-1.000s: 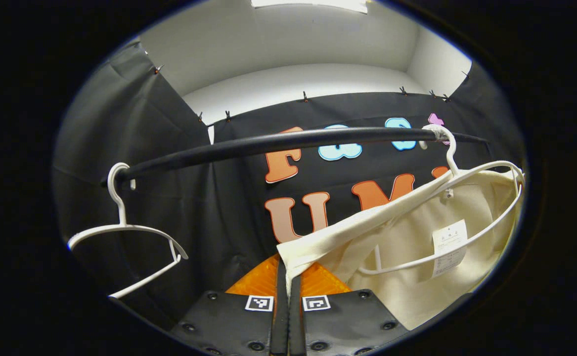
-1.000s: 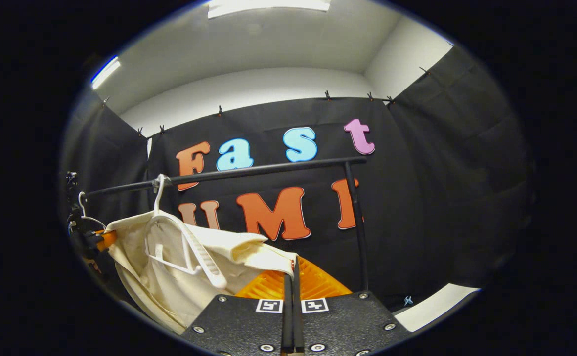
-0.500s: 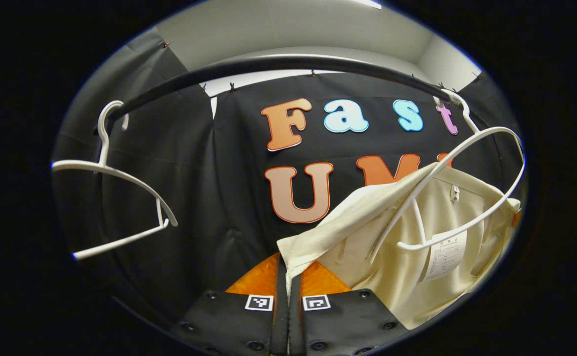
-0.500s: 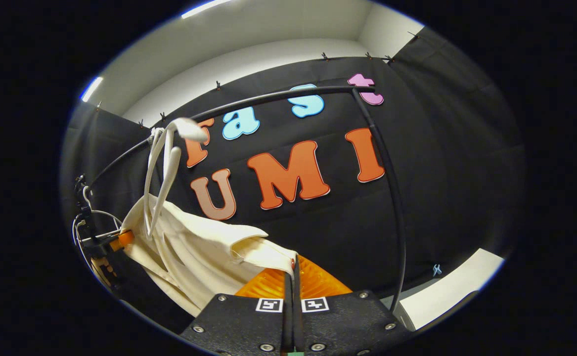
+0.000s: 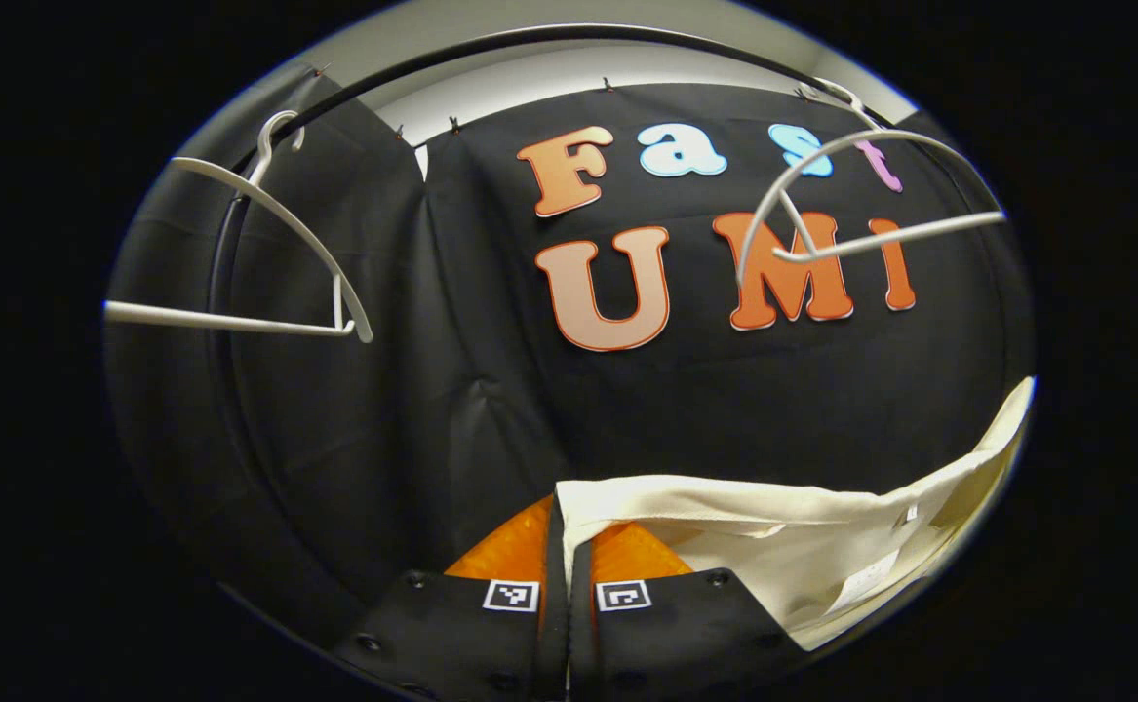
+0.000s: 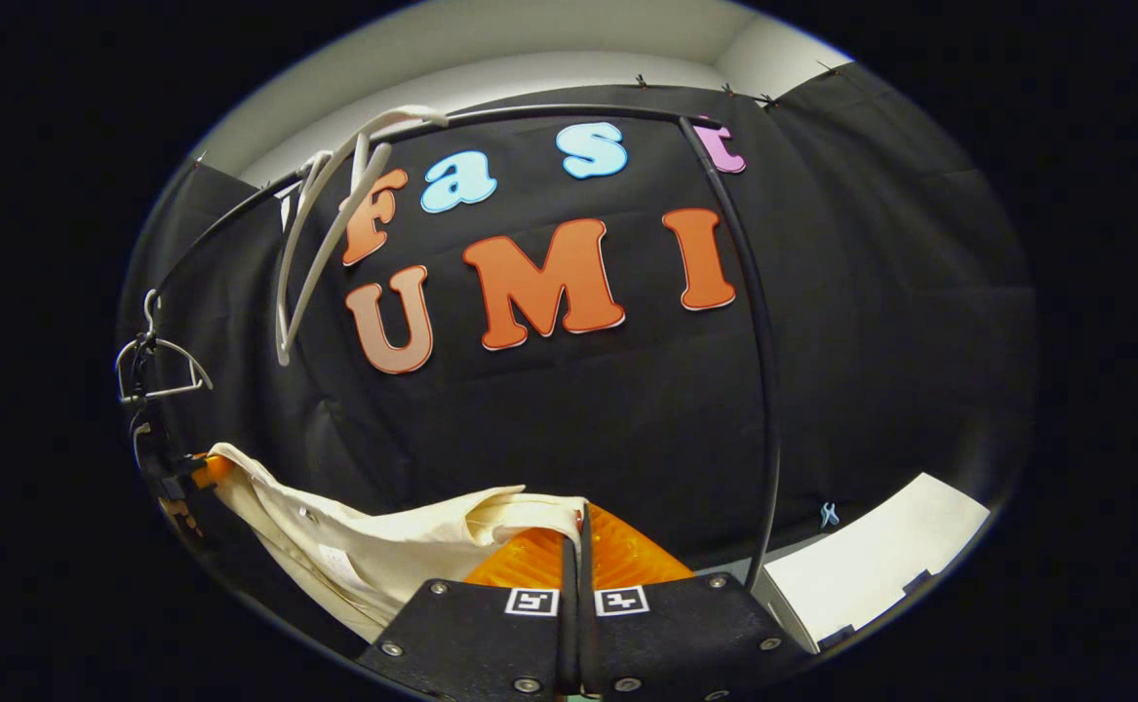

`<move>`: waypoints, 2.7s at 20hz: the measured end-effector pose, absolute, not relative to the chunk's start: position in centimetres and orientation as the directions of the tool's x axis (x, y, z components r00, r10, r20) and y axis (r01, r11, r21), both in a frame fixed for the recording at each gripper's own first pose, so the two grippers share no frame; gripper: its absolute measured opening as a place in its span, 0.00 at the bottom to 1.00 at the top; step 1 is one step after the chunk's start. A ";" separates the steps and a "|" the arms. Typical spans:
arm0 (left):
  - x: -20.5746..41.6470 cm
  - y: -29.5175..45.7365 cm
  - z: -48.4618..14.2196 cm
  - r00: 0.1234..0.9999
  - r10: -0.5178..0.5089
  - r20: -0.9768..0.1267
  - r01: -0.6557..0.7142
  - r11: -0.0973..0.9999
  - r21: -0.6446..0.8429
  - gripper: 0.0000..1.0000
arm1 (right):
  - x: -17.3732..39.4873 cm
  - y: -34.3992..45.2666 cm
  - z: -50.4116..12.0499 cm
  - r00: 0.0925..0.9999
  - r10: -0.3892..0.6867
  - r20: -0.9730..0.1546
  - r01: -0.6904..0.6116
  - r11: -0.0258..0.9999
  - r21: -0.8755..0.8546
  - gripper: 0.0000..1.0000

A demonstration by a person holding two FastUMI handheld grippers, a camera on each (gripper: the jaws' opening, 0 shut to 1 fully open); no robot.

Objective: Grasp the clothes on the hanger with both hands and then place them into the laundry hamper below.

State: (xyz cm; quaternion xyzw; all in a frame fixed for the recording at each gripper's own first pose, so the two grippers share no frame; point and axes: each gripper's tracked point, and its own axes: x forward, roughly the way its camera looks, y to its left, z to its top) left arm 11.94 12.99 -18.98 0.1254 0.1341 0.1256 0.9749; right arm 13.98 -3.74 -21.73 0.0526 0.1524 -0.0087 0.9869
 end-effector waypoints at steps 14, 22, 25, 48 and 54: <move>4.9 0.9 -37.0 0.885 0.062 -0.462 0.034 0.980 0.195 0.07 | 8.2 9.6 -40.3 0.858 0.175 -0.483 -0.114 0.982 0.153 0.00; 0.6 -0.4 -51.7 0.745 0.031 -0.666 -0.001 0.999 0.045 0.08 | 5.2 9.3 -56.5 0.752 0.128 -0.647 -0.070 0.991 0.115 0.00; -1.5 -0.7 -57.8 0.666 0.024 -0.746 -0.020 1.000 0.014 0.08 | 3.8 8.7 -62.3 0.688 0.107 -0.718 -0.068 0.994 0.084 0.00; -10.0 -2.8 -70.0 0.409 0.049 -0.911 -0.027 0.999 0.041 0.99 | -3.7 5.3 -72.9 0.461 0.111 -0.880 0.063 0.986 0.157 0.93; -8.1 -2.7 -62.0 0.534 0.035 -0.844 -0.047 0.999 0.012 0.99 | -2.1 5.1 -65.9 0.547 0.128 -0.827 0.028 0.985 0.171 0.94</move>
